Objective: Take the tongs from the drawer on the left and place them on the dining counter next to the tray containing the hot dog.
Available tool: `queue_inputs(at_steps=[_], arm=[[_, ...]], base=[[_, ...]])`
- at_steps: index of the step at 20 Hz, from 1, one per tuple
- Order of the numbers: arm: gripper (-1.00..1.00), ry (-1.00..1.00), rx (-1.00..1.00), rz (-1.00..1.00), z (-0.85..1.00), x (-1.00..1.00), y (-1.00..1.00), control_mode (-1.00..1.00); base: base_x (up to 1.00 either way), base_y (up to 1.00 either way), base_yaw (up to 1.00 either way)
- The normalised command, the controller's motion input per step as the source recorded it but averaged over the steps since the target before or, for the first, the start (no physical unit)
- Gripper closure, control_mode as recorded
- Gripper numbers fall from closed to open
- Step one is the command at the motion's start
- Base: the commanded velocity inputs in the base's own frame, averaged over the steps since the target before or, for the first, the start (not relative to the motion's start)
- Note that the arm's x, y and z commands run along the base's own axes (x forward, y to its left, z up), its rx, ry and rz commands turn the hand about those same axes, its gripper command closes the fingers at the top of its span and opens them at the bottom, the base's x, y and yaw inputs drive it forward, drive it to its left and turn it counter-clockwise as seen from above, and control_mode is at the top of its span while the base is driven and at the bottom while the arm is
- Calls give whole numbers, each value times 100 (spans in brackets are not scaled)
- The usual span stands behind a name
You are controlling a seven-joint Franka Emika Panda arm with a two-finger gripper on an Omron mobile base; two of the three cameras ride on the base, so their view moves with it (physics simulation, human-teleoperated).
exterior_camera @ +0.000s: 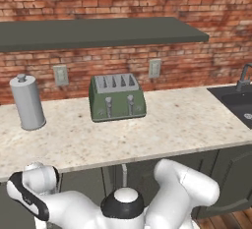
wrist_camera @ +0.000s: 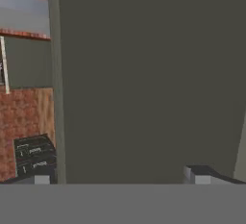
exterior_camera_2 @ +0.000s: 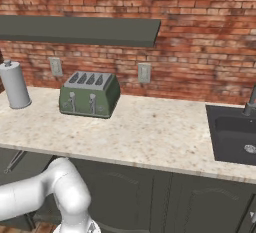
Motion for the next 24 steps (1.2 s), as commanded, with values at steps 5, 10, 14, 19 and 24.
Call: queue_inputs(at_steps=[5,10,14,19,24], arm=[[-100,3,-13,13,-56,-94,46,-100],[-100,0,-13,8,-45,-100,41,-100],[-100,0,-7,1,-26,-75,19,-100],[-100,0,-5,0,-3,-48,1,-100],[-100,0,-6,0,5,-15,0,-100]], base=[[0,0,0],[0,0,0],[0,0,0],[0,0,0],[0,0,0]])
